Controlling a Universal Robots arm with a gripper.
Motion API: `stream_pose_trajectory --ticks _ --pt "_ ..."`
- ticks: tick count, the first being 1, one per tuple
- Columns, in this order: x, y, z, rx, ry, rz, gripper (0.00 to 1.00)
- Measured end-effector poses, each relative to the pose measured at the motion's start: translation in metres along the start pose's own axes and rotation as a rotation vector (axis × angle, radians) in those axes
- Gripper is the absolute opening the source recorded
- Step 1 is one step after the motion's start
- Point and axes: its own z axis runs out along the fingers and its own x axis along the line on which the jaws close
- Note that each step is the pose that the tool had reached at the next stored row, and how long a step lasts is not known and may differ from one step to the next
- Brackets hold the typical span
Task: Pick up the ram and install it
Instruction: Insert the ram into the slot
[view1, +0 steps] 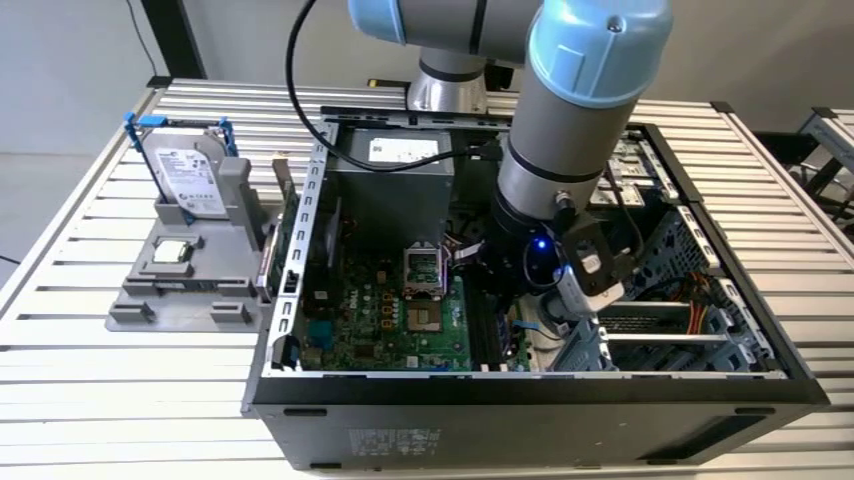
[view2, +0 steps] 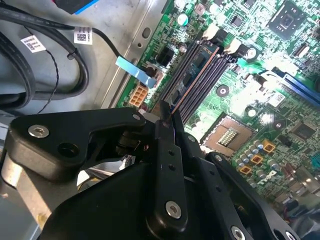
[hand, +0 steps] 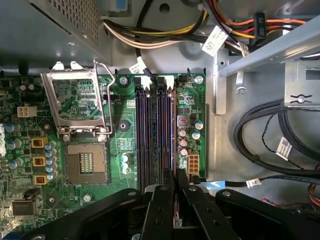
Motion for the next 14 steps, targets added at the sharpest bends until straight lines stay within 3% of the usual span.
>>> stream_pose_trajectory --ticks 5,14 --pt "0.0002 0.0034 0.0010 0.0018 0.0001 0.000 0.00" --pt "0.0003 0.0033 0.0027 0.0059 0.0007 0.000 0.00"
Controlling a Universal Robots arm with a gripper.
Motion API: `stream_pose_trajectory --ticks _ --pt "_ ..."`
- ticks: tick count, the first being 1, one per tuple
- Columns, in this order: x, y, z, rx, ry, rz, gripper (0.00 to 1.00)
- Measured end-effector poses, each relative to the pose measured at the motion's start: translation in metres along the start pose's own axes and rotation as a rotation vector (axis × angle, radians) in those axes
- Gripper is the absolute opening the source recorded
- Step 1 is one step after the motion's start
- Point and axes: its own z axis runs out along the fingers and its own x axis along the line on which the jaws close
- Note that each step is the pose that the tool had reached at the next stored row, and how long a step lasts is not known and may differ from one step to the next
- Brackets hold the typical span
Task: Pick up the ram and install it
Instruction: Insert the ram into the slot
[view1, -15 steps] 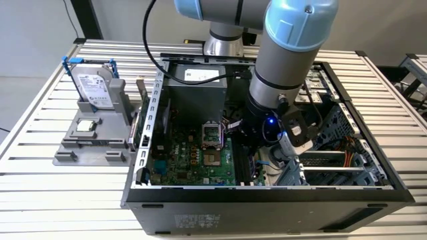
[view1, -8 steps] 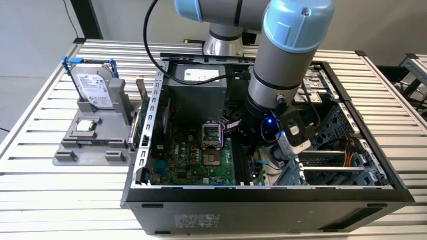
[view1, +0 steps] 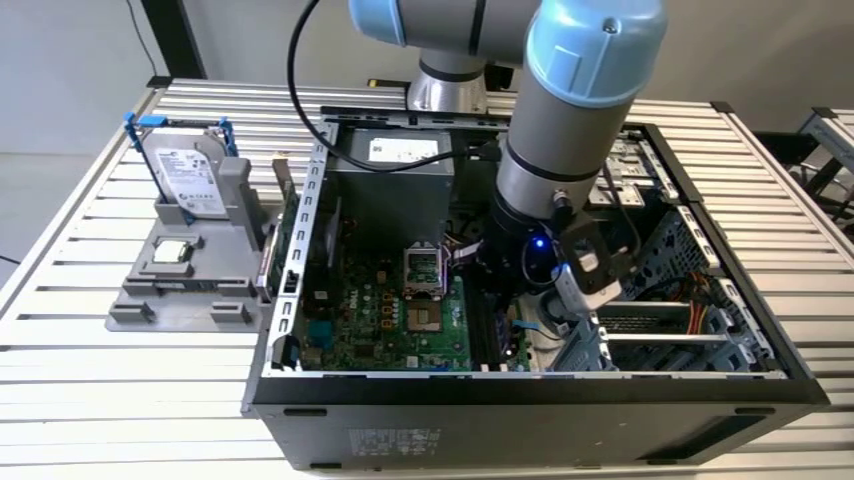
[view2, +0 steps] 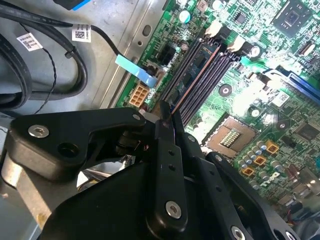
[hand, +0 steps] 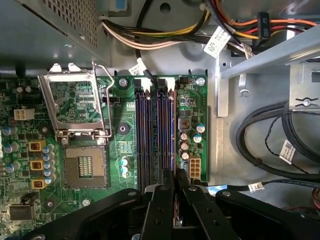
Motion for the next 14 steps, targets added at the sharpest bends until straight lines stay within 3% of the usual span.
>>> stream_pose_trajectory --ticks 7,14 --pt "0.0001 0.0002 0.0015 0.0032 0.0016 0.000 0.00" --pt "0.0001 0.0005 0.0023 0.0151 0.0022 0.000 0.00"
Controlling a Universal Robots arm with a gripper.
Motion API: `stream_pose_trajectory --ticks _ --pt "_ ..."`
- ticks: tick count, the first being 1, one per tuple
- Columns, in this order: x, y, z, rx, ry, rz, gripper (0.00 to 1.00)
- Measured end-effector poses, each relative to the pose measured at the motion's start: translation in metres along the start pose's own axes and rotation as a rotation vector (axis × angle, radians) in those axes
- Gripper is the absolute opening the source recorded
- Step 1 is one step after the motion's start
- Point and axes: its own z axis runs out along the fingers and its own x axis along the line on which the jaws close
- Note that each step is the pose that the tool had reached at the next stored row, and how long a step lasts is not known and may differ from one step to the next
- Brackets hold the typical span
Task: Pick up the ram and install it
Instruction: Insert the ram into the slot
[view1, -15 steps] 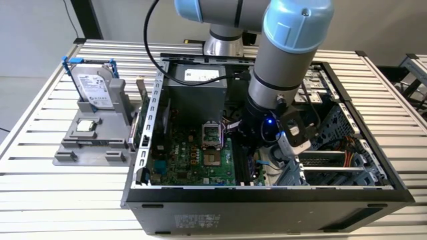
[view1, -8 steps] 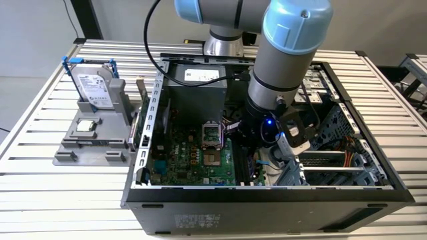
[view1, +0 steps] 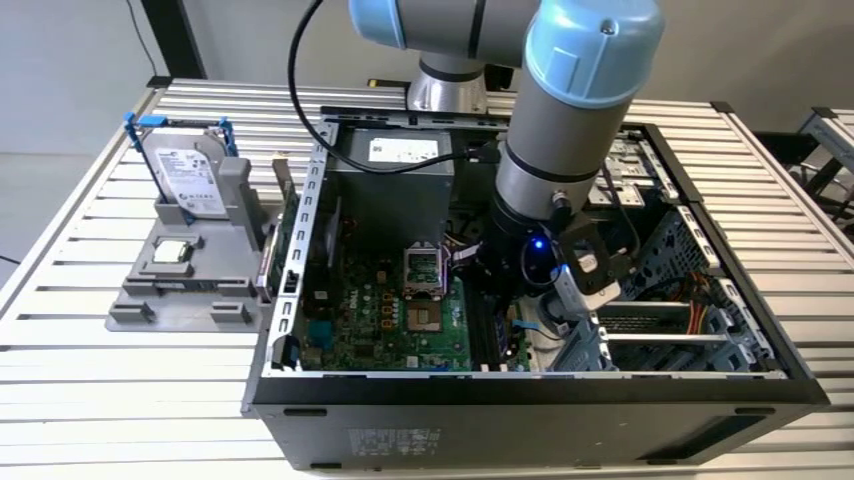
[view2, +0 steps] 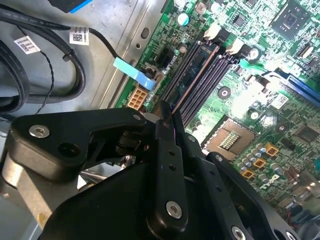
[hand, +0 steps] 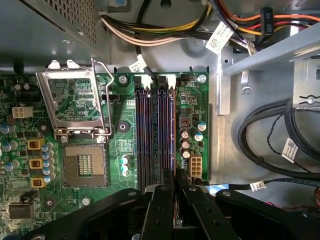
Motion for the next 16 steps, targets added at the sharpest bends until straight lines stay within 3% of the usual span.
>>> stream_pose_trajectory --ticks 10,16 --pt "0.0001 0.0003 0.0003 0.0008 0.0009 0.001 0.00" --pt "0.0001 0.0004 0.0048 0.0006 0.0014 0.001 0.00"
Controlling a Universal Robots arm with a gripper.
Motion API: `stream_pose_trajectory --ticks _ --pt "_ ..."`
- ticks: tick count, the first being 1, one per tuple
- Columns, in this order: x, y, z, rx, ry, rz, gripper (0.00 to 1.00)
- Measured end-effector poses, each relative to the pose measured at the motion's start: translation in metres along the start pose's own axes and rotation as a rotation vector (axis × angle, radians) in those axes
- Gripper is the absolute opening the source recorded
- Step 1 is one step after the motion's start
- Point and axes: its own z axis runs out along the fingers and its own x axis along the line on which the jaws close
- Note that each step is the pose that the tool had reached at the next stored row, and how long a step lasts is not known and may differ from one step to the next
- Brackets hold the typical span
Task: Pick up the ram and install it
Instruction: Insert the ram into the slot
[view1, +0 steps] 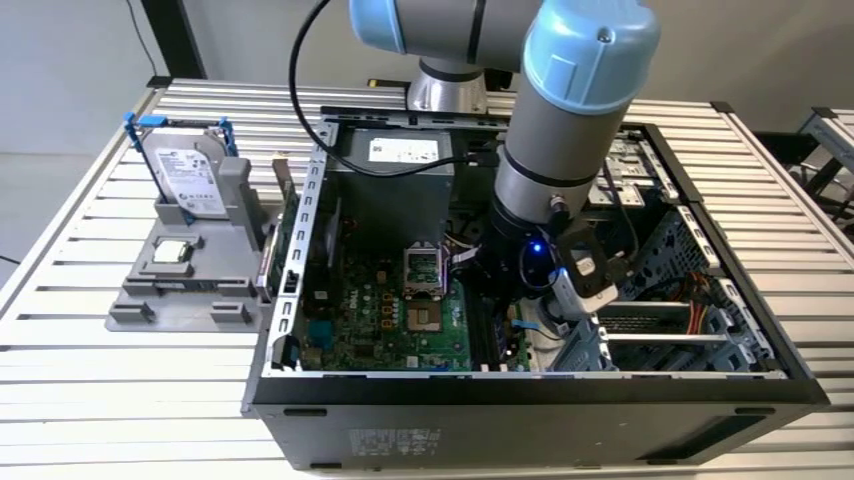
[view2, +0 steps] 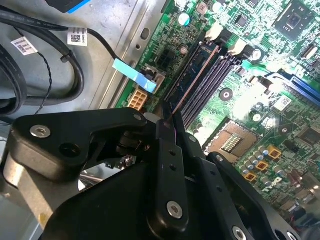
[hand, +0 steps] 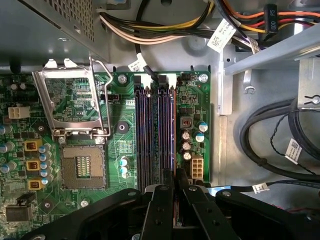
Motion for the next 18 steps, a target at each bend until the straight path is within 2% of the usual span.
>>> stream_pose_trajectory --ticks 6,13,14,16,17,18 --pt "0.0000 0.0001 0.0027 0.0003 0.0007 0.000 0.00" --pt "0.0000 0.0000 0.0029 0.0010 0.0008 0.000 0.00" --pt "0.0000 0.0001 0.0031 0.0001 0.0006 0.000 1.00" --pt "0.0001 0.0001 0.0031 0.0003 0.0006 0.000 1.00" --pt "0.0001 0.0001 0.0013 0.0008 0.0006 0.000 1.00" --pt "0.0000 0.0000 -0.0033 0.0010 0.0008 0.000 1.00"
